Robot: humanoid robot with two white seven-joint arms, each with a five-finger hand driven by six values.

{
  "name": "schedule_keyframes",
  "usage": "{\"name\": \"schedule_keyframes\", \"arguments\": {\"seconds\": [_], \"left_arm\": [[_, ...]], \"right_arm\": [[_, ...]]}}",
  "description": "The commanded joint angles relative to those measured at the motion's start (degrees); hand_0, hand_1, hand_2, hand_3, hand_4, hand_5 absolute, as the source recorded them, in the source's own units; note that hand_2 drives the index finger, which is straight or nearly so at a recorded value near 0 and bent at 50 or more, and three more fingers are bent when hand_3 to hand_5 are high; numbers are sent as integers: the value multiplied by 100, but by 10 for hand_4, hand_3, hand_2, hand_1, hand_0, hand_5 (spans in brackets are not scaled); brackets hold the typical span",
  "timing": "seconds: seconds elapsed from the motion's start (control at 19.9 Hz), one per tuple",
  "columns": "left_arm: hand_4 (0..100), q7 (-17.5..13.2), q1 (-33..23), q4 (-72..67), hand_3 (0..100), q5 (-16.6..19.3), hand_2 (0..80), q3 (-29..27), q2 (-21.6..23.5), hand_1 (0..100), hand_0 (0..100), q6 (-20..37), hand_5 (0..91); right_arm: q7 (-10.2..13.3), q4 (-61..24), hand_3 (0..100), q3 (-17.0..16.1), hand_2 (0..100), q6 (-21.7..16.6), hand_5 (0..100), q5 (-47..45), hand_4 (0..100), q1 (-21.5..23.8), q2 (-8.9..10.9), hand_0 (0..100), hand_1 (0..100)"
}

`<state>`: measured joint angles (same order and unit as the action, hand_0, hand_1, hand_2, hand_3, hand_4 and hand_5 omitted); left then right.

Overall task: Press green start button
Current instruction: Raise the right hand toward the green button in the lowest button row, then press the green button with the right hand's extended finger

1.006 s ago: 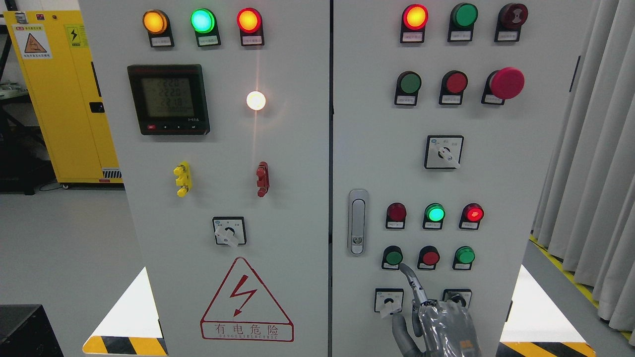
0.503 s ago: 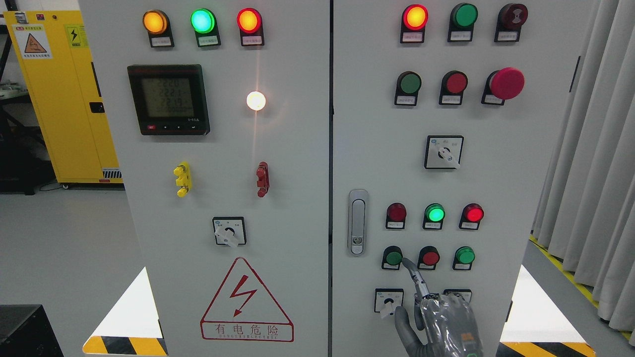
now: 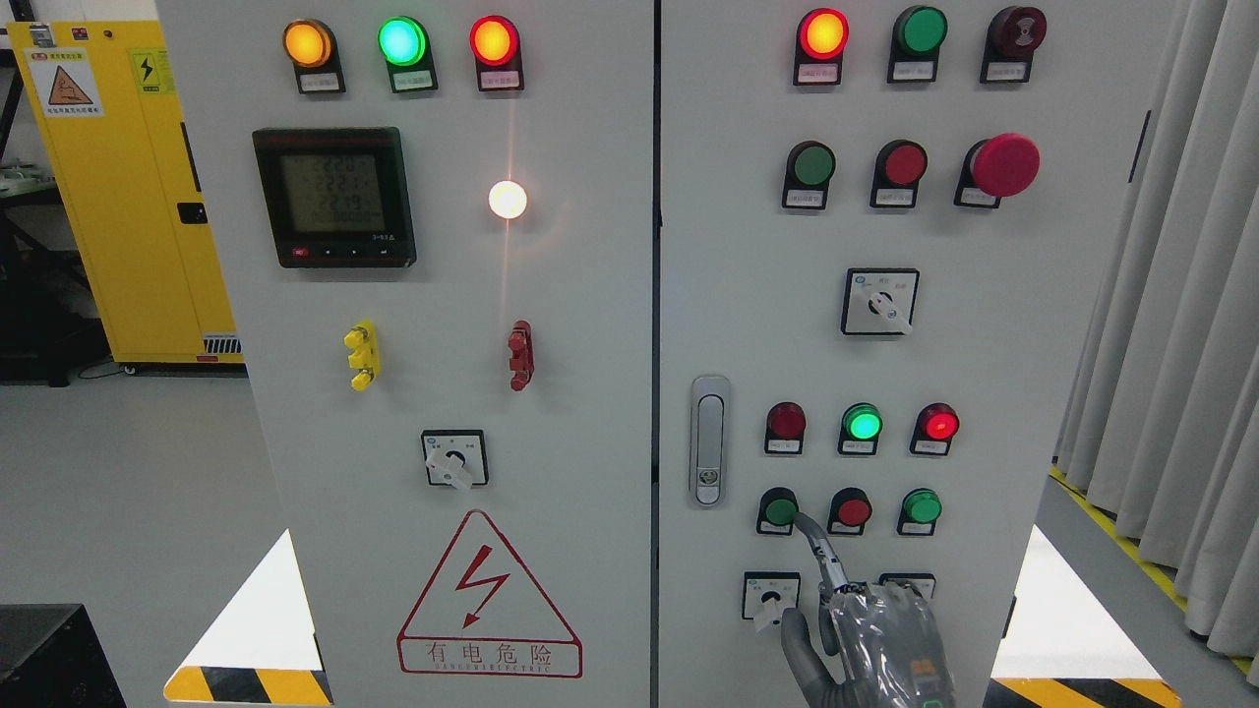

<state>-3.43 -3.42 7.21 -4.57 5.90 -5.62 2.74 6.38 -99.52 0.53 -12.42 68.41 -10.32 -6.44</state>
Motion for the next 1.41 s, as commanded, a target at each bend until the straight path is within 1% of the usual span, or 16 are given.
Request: {"name": "schedule_keyframes", "arguments": {"seconds": [0.0, 0.6, 0.7, 0.75, 0.81, 1.36], "left_arm": [[0, 1, -1, 0, 0, 0, 0, -2, -1, 556, 120, -2, 0], [0, 1, -1, 0, 0, 0, 0, -2, -1, 556, 120, -2, 0], [0, 1, -1, 0, 0, 0, 0, -2, -1, 556, 120, -2, 0], [0, 9, -1, 0, 0, 0, 0, 7, -1, 556, 120, -2, 0], [0, 1, -1, 0, 0, 0, 0, 7, -1, 556, 120, -2, 0], [0, 1, -1, 0, 0, 0, 0, -2, -1, 556, 120, -2, 0]], "right_arm": [[22, -32, 1000, 140, 0, -6, 1000, 41, 1000, -5, 3, 715, 873], [4, -24, 1000, 211, 0, -6, 1000, 120, 1000, -22, 3, 731, 875], [-22, 47, 1000, 211, 0, -6, 1000, 120, 1000, -40, 3, 731, 875], [-92, 99, 1000, 202, 0, -6, 1000, 103, 1000, -40, 3, 732, 875], [-127, 134, 1000, 202, 0, 2, 1000, 94, 1000, -66, -6, 735, 875], [-137, 258, 1000, 132, 0, 2, 1000, 23, 1000, -277, 3, 750, 872]]}}
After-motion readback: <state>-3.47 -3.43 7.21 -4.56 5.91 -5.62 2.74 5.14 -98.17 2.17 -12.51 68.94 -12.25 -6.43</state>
